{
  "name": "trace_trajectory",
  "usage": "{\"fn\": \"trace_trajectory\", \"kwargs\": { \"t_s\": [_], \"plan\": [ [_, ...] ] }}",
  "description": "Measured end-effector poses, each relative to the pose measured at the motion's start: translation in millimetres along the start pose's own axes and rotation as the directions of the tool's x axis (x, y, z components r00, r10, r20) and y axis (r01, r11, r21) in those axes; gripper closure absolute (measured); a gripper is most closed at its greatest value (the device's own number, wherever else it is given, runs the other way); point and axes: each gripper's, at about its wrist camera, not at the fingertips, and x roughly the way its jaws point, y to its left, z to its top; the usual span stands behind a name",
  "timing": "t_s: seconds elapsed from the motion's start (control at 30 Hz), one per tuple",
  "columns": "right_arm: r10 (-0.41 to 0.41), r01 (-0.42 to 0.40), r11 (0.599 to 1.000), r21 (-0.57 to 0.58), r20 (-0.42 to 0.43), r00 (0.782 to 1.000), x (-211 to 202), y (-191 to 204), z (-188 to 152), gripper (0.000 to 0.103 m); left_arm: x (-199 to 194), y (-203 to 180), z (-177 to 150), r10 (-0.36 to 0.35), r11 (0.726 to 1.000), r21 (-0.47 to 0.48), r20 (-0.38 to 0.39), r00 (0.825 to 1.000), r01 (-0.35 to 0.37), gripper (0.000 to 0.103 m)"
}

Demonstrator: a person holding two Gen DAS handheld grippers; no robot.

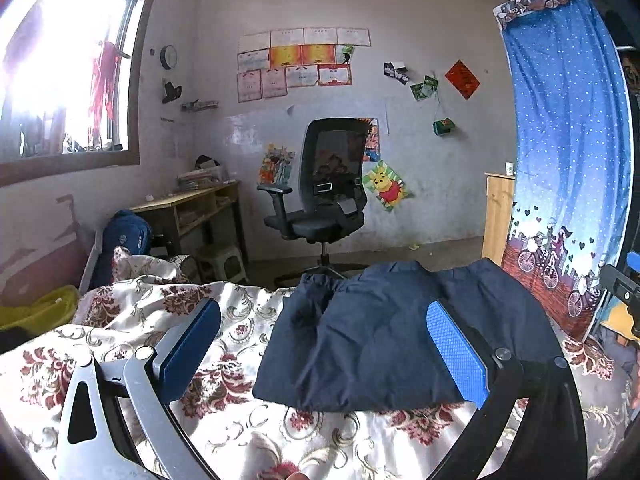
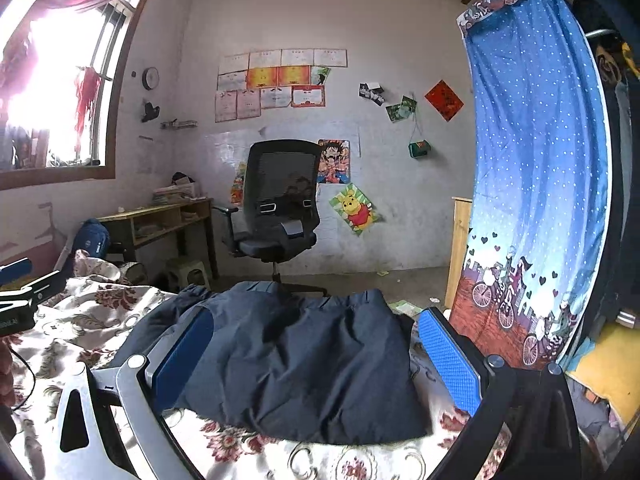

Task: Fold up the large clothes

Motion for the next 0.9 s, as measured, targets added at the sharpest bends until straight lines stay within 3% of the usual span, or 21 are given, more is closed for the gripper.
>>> {"fn": "trace_trajectory", "kwargs": {
  "t_s": [0.5, 0.9],
  "plan": [
    [-0.008, 0.008, 1.000, -0.005, 0.027, 1.000, -66, 26, -23, 0.000, -56, -16, -32, -0.025, 1.000, 0.018, 0.009, 1.000, 0.025, 0.001],
    [0.025, -0.025, 1.000, 0.002, -0.068, 0.997, -69, 48, -63, 0.000, -62, -5, -81, 0.023, 1.000, 0.000, -0.098, 0.995, -0.023, 0.001]
  ]
}}
